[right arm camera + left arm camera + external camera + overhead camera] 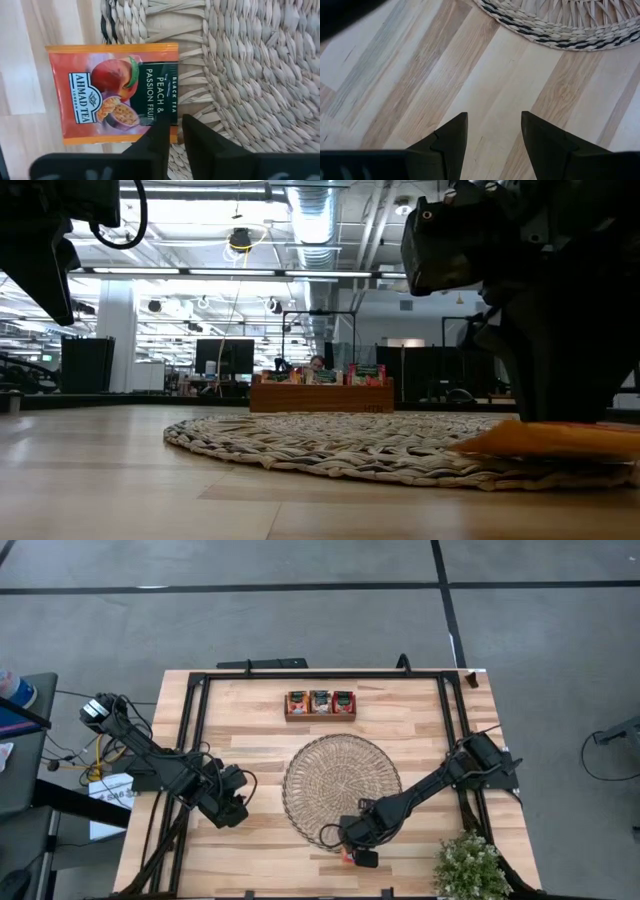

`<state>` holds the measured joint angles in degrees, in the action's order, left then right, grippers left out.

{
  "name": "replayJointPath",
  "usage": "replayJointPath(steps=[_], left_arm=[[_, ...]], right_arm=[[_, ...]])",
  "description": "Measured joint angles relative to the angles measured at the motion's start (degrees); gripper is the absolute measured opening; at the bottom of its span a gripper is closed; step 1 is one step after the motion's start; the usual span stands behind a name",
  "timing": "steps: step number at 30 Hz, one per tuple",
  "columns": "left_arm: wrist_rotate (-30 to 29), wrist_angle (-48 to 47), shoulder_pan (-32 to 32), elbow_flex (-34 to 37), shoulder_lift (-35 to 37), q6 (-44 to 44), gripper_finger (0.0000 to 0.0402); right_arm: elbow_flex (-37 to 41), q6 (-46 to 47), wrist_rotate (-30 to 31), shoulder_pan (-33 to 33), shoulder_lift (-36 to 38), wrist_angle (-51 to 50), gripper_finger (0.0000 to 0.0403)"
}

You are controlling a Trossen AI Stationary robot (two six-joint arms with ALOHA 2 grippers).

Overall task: Pick & Place Tea
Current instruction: Put the orange tea bag into the left section of the brown wooden organizer

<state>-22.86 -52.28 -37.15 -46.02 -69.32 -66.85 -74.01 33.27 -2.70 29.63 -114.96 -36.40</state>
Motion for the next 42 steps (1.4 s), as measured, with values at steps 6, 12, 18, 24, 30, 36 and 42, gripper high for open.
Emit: replayJointPath(steps=[6,12,18,24,30,36,42], left_arm=[[-0.1,0.2,0.0,0.0,0.0,0.0,0.0177],[-0.1,0.2,0.0,0.0,0.0,0.0,0.0177],[-0.1,0.2,0.0,0.0,0.0,0.0,0.0177],[-0.2,0.2,0.0,0.0,0.0,0.0,0.0177],[-0.2,0.7,0.0,0.0,0.0,0.0,0.0177],[-0.4,0.8,0.0,0.0,0.0,0.2,0.0177],[-0.6,2.0,0.0,0.0,0.0,1.7,0.0177]], right_arm=[[-1.2,-0.6,0.3,0.0,-0.2,-1.7,0.0015],[-1.2,0.1,0.3,0.0,-0.2,-1.7,0.0002],[-1.3,1.2,0.3,0.0,-0.2,-2.3,0.0001],[-1.3,1.3,0.7,0.0,-0.1,-2.4,0.0000],[-1.5,1.3,1.2,0.0,-0.1,-2.8,0.0000],[-5.1,0.5,3.4,-0.1,-0.3,-8.1,0.0000],[-7.4,-0.8,4.3,-0.1,-0.3,-10.2,0.0000]])
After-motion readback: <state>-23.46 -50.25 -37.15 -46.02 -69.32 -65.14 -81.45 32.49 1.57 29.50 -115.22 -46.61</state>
